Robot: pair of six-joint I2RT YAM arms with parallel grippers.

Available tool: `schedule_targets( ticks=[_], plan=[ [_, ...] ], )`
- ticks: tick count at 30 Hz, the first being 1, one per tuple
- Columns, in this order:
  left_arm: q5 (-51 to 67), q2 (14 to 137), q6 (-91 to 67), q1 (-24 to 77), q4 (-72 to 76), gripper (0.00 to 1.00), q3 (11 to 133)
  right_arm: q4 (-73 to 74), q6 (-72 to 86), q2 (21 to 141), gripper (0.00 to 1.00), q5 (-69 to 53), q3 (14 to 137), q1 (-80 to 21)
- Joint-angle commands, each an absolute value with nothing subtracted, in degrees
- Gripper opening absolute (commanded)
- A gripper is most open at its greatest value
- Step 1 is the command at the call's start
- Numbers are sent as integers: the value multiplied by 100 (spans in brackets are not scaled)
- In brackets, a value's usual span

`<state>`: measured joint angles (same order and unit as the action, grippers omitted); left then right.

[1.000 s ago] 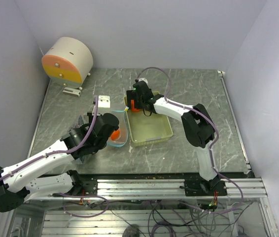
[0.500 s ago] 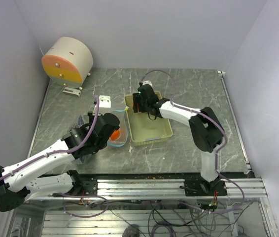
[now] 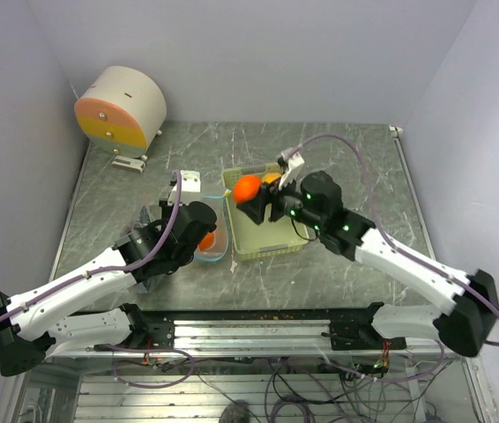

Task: Place the food in the zip-top bag and seal the zipper
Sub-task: Place the fake fruit in the zipper food storage bag.

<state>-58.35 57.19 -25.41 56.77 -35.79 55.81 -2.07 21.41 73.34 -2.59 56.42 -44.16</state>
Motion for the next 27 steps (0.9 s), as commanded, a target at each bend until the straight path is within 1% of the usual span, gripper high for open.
schedule_targets(
  ticks=[1, 3, 7, 15, 20, 24, 27],
  plan=[
    [-5895, 5712, -2451, 5652, -3382, 7, 5776, -331, 1689, 6549, 33, -1570, 5368, -4996],
    [-5890, 5754, -2429, 5655, -3394, 7, 5860, -268, 1637, 6405, 33, -1830, 5361, -5283],
    [-5844, 5808, -2464, 5656, -3445, 7, 5935, -322, 1747, 6625, 33, -1694, 5320, -5579],
    [-5737, 5609, -2495, 5654, -3488, 7, 5906, -688, 2075, 7440, 33, -1220, 5382, -5699],
    [-5709, 5538, -2449, 5651, -3412, 7, 5872, -843, 2212, 7852, 32, -1177, 5566, -5708],
    [-5616, 5561, -2470, 5656, -3374, 7, 5856, -632, 2378, 8166, 32, -432, 5804, -5735],
    [-5545, 5547, -2476, 5655, -3279, 7, 5800, -213, 2408, 8554, 35, 241, 6343, -5761]
  ],
)
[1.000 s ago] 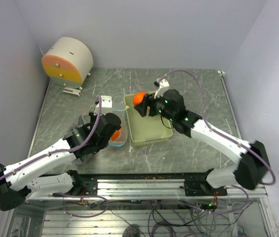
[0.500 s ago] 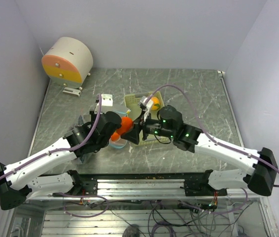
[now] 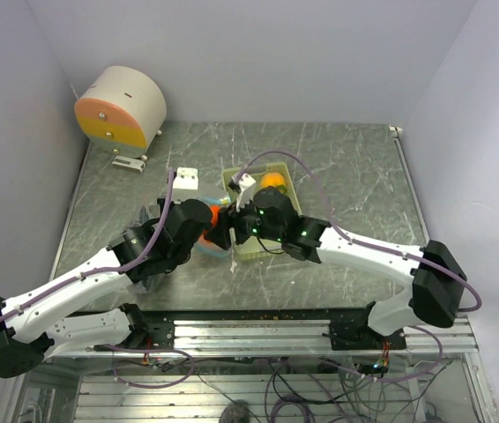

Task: Place the food in the zip-top bag and seal the zipper
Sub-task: Place the fake fruit in the zipper food storage bag.

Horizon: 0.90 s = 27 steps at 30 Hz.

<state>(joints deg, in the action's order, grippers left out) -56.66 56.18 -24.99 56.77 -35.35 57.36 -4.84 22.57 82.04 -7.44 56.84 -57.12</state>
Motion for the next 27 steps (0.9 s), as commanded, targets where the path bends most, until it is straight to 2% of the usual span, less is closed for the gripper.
schedule_targets(
  ticks=[1, 8, 14, 18, 21, 27],
  plan=[
    [-5523, 5558, -2484, 5655, -3250, 7, 5774, -52, 2450, 8673, 36, 528, 6484, -5777],
    [-5389, 5774, -2523, 5651, -2945, 7, 5609, 941, 2482, 9168, 39, 2870, 7288, -6142],
    [-5369, 5968, -2440, 5651, -2706, 7, 5643, 1264, 2448, 9387, 49, 3073, 7554, -6285],
    [-5355, 6042, -2428, 5651, -2628, 7, 5650, 1001, 2402, 9268, 70, 2736, 7431, -6292],
    [-5376, 6070, -2455, 5652, -2661, 7, 5641, 793, 2343, 9126, 96, 2424, 7302, -6293],
    [-5421, 6031, -2495, 5651, -2617, 7, 5540, 567, 2246, 8879, 98, 1973, 7138, -6292]
  ],
)
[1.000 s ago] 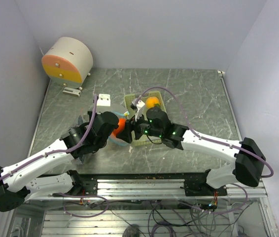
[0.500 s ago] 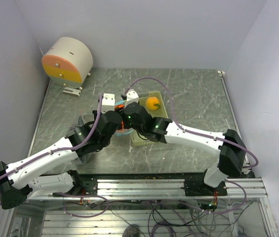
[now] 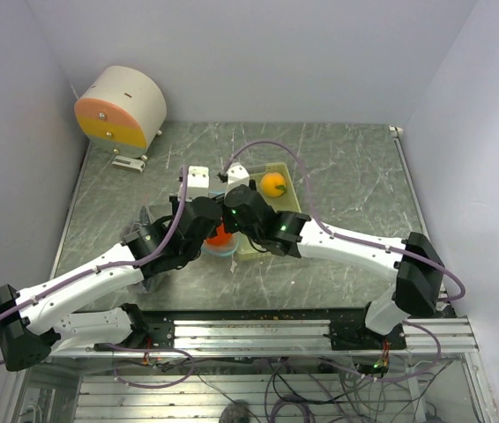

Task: Place the food in the zip-top bag and seal the zipper
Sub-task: Place the fake fruit in the zipper food storage bag, then pick up the fake fruit from the bin.

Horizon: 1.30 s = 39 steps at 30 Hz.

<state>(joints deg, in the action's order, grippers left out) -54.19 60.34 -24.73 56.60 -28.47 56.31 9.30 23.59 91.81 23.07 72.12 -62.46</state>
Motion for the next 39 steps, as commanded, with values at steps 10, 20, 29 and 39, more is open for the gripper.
schedule_targets(
  ticks=[10, 20, 29, 39],
  plan=[
    [-5515, 6023, -2540, 5659, -2740, 7, 5536, 610, 2237, 7926, 96, 2694, 6501, -6292],
    [-5576, 5961, -2455, 5652, -2815, 7, 5583, 766, 2535, 7469, 89, 3326, 6255, -5629],
    [-5500, 5802, -2382, 5651, -2814, 7, 5536, 1101, 2445, 9301, 96, 2569, 7396, -4030],
    [-5440, 5750, -2377, 5656, -2795, 7, 5426, 1022, 1847, 11029, 99, 2454, 8245, -3678]
  ],
)
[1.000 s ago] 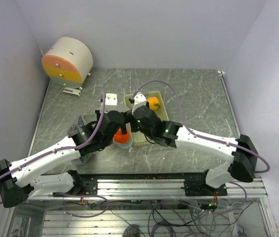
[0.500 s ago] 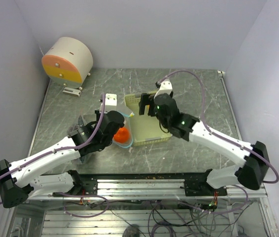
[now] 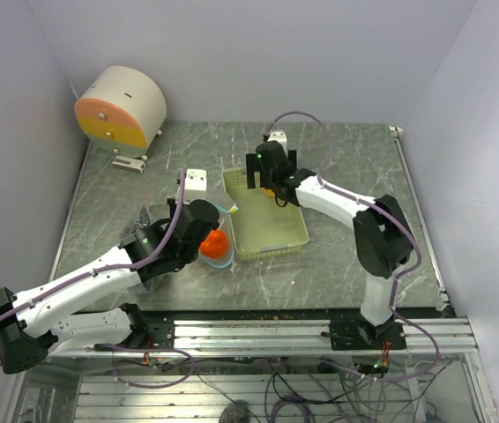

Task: Place the food in the zip-top bag and seal the zipper
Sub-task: Pick up the fake fruit from the bin.

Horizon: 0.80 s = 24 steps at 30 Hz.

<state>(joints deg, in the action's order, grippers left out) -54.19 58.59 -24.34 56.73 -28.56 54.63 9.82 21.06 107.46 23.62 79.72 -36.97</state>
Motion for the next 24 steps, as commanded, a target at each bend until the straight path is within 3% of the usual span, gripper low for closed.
schedule_targets(
  ticks=[1, 13, 18, 21, 24],
  plan=[
    [-5440, 5741, -2365, 5656, -2788, 7, 5422, 985, 1819, 11116, 99, 2508, 8247, -3682],
    [-5456, 5802, -2385, 5652, -2886, 7, 5416, 531, 1514, 11921, 96, 3303, 8161, -3668],
    [-5477, 5745, -2432, 5653, -2931, 7, 5405, 449, 1514, 12048, 88, 3302, 8119, -3666],
    [-5455, 5759, -2464, 5652, -2982, 7, 5411, 393, 1519, 12017, 78, 3430, 8032, -3681],
    [-5466, 5782, -2508, 5652, -3068, 7, 5424, 285, 1577, 11755, 54, 3495, 7822, -3680]
  ],
)
